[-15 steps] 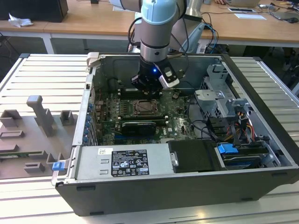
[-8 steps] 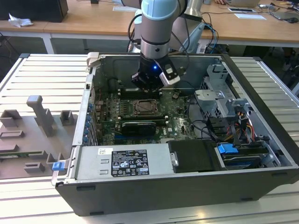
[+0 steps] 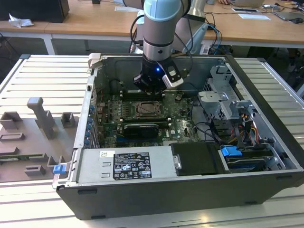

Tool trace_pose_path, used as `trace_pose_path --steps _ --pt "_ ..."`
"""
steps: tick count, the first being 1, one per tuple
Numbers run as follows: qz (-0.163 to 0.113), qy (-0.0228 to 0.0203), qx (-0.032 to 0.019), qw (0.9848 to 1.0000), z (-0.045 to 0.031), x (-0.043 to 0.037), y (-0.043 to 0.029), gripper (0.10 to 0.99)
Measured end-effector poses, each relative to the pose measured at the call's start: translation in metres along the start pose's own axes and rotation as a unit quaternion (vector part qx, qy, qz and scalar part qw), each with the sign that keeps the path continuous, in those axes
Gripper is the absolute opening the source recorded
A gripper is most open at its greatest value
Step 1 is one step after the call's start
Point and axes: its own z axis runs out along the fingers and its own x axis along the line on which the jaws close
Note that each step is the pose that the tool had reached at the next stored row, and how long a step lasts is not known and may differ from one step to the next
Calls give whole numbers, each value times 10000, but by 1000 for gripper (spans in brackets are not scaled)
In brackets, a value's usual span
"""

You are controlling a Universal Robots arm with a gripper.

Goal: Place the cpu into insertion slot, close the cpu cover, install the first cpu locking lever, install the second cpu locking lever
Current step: 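Install the first cpu locking lever, then install the second cpu locking lever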

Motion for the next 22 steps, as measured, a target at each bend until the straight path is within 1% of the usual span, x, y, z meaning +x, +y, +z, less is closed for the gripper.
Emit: trace_pose_path --steps 7,13,19,20,21,22 --pt "0 0 0 10000 -2 1 -17 106" --pt "0 0 0 10000 -6 2 -55 106" --pt "0 0 1 10000 -10 3 -77 106" --pt "0 0 0 10000 -28 3 -75 106" --pt "0 0 1 10000 -125 1 -65 106" --pt "-1 0 0 10000 -145 1 -77 106"
